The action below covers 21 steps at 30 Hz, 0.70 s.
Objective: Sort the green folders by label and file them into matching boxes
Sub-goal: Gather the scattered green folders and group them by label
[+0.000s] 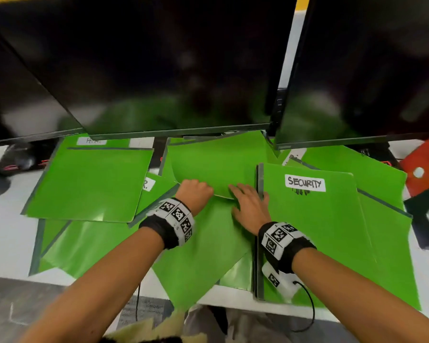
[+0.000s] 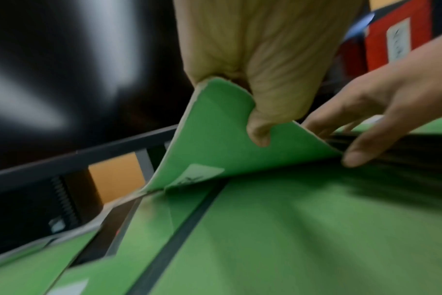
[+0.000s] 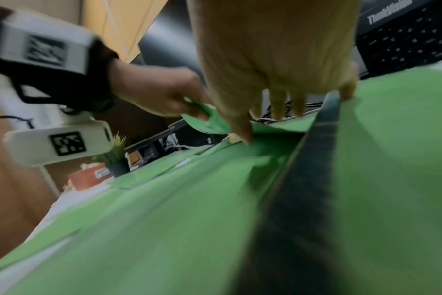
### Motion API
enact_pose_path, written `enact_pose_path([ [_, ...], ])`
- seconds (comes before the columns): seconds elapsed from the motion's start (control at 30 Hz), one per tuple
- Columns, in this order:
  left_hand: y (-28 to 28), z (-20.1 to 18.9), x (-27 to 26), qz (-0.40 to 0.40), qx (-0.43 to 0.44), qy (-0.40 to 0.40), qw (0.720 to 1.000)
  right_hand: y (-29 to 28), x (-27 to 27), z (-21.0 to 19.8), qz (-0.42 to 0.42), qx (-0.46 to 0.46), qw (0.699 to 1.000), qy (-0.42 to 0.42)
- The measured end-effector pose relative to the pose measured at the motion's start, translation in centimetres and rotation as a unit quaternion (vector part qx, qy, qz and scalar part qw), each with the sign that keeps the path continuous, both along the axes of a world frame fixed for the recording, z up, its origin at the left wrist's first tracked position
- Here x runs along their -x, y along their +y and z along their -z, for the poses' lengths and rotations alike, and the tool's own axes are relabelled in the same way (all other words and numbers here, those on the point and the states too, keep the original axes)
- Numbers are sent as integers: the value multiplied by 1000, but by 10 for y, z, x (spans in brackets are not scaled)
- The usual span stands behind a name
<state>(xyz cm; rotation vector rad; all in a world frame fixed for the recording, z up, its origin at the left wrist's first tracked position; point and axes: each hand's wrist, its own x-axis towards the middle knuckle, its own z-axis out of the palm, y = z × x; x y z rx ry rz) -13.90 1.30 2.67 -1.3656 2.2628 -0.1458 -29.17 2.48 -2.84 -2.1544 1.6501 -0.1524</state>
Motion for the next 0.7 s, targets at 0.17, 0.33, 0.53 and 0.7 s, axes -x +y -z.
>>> enact_pose_path([
  [0.17,3,-50,-2,41,76,70,994,-8,-24,-21,27,105,980,-168],
  [0.33,-7,-100,-56,-35,182,293,938,-1,-36,-47,131,145,919,-343],
  [0.53,-18,-125,-130,-131,234,411,871,9,-47,-98,200,111,864,-448],
  [0.7,-24,-132,-159,-188,323,494,785,-4,-50,-131,211,163,816,-513],
])
